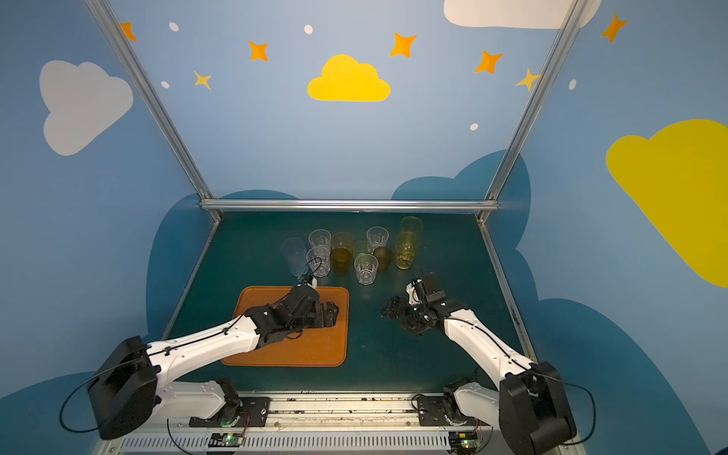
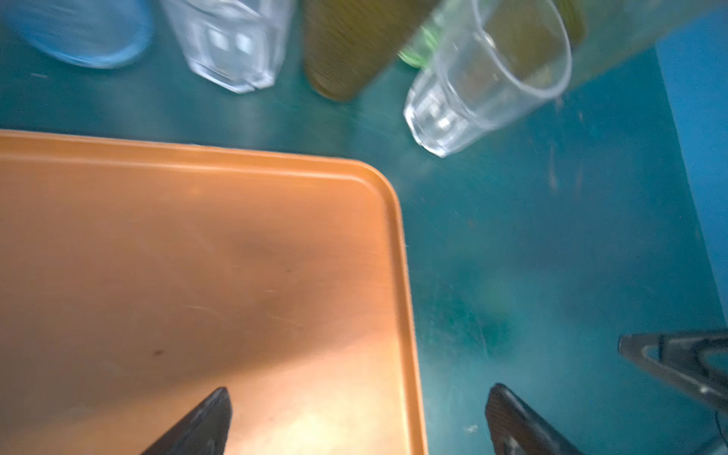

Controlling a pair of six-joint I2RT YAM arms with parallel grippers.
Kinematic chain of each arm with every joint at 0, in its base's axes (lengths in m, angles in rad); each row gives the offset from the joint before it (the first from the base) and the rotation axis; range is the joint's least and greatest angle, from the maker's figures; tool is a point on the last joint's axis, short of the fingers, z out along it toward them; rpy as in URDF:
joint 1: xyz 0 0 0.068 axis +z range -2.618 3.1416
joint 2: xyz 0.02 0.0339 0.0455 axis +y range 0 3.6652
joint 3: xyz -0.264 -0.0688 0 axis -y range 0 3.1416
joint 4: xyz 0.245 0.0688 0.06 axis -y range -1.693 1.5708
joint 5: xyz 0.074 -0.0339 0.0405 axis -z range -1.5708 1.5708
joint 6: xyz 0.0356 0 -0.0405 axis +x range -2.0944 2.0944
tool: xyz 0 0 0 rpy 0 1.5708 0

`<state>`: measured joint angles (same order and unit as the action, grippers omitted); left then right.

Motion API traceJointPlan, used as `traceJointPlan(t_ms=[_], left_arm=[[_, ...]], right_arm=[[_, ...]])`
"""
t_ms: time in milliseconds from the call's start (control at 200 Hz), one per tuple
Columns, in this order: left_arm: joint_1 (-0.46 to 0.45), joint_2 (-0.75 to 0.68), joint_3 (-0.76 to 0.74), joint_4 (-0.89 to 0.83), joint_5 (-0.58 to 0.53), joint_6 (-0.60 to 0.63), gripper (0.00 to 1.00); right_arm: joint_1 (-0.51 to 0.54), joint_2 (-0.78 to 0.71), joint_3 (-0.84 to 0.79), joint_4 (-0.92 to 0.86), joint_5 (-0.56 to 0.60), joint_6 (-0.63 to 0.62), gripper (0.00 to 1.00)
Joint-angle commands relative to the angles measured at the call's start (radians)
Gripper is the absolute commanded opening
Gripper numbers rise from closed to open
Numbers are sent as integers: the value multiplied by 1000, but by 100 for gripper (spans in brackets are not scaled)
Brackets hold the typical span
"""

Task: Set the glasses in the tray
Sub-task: 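Grasp the tray's edge nearest the right gripper with the right gripper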

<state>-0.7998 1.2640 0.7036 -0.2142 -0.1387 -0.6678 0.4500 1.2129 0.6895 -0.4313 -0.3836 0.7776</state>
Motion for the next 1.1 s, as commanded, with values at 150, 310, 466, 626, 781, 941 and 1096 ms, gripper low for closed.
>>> traceJointPlan(t_ms=[150,310,466,626,781,941,1096], left_arm=[[61,-118,-79,-62,-112,-61,100],[65,-182,-117,-45,-111,-37,100],[73,-238,-145,-34,-124,-39,100],[79,-290,-170,-29,-134,-41,100],[86,-343,-195,-43,-146,-49,100],[95,-402,-239,-32,-172,-62,100],[103,-450,-271,-16,-176,-65,100]], right_arm=[[110,162,76,147,4,85,77],[173,265,131,178,10,95,62],[216,358,189,205,4,105,52],[242,442,235,233,-21,120,50],[265,496,270,242,-26,128,49],[282,534,292,244,-22,138,47],[291,570,312,234,-12,137,42]])
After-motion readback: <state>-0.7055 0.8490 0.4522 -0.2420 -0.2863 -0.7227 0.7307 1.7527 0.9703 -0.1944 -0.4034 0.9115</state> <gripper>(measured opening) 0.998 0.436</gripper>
